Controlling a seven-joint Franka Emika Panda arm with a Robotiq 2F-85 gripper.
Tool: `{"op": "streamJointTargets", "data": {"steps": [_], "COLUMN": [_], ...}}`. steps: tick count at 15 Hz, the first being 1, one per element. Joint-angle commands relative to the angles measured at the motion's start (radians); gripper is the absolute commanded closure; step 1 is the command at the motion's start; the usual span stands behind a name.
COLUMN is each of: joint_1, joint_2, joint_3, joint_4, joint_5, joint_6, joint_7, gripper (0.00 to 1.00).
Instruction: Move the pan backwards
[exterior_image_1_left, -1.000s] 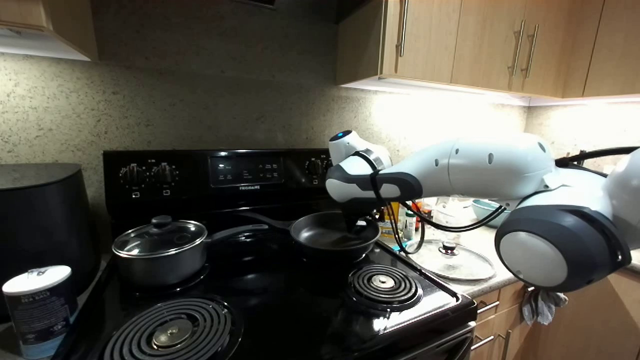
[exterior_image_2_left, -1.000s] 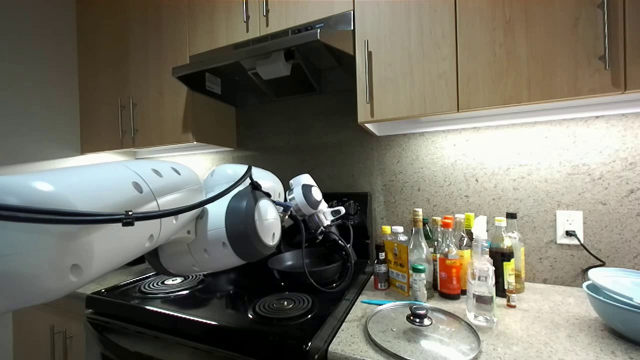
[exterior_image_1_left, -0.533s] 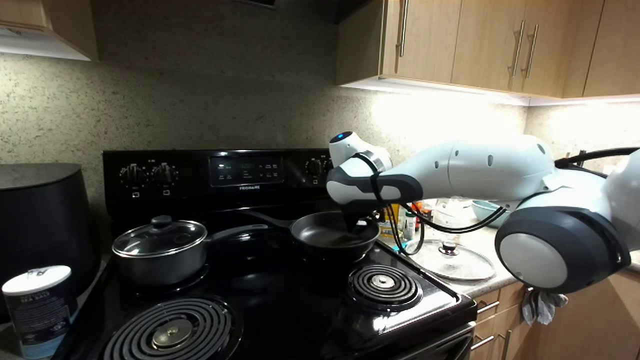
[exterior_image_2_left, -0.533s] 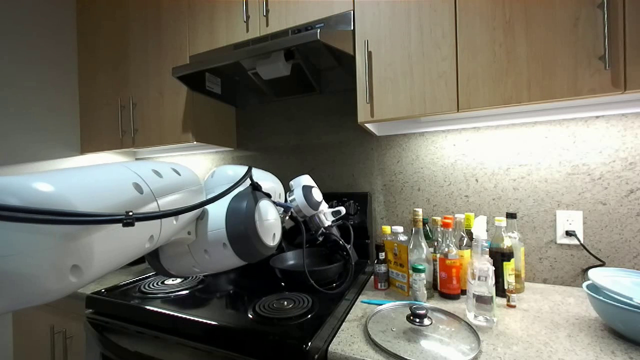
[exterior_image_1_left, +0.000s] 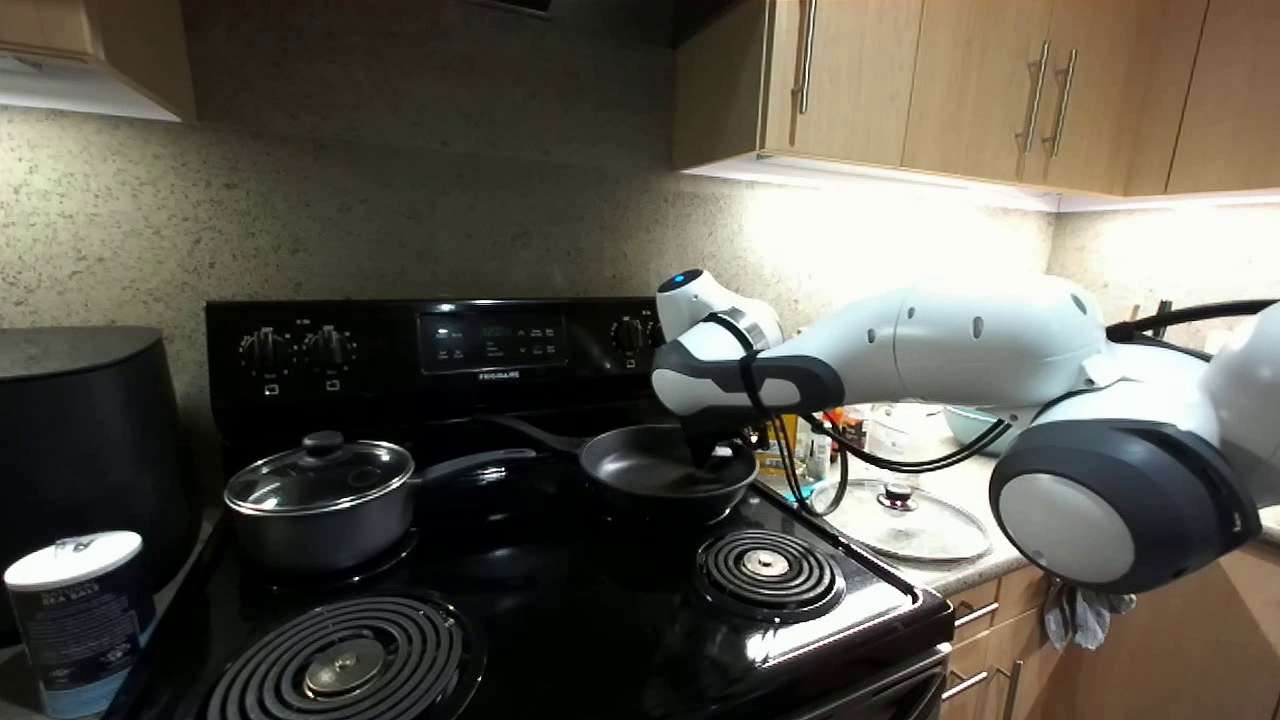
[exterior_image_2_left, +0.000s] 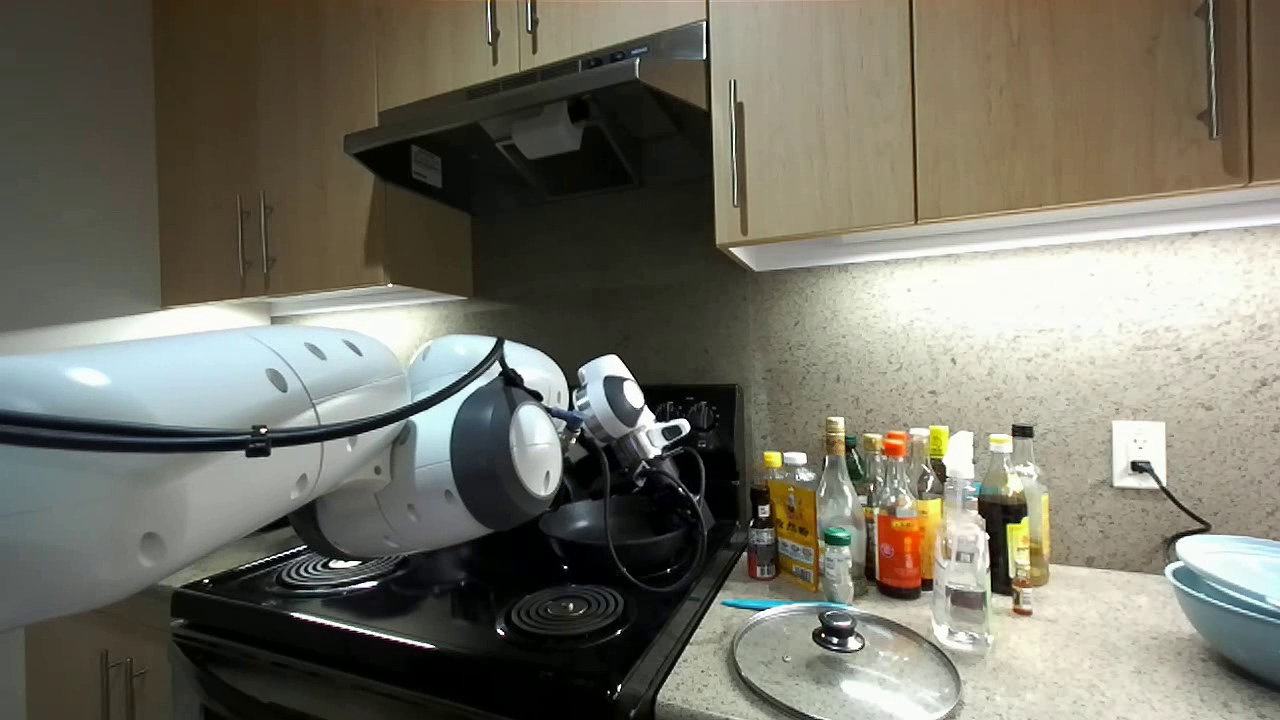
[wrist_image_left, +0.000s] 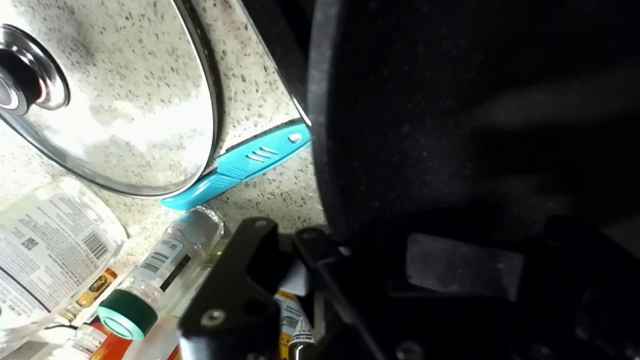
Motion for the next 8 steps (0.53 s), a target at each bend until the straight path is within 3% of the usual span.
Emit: {"op": "streamJointTargets", "data": {"steps": [1, 3, 4, 5, 8], "joint_1": [-0.001, 0.002, 0.005, 0.008, 0.017], "joint_2": [0.008, 0.005, 0.003, 0.000, -0.012], "joint_3": [0.006, 0.001, -0.003, -0.008, -0.018], "joint_4": [0.000, 0.000, 0.000, 0.000, 0.005], "joint_5": [-0.010, -0.015, -0.021, -0.026, -0.047], "joint_6": [0.028, 0.020, 0.020, 0.020, 0.018], "joint_7": [-0.016, -0.015, -0.014, -0.009, 0.003], "gripper": [1.00, 1.00, 0.75, 0.74, 0.55]}}
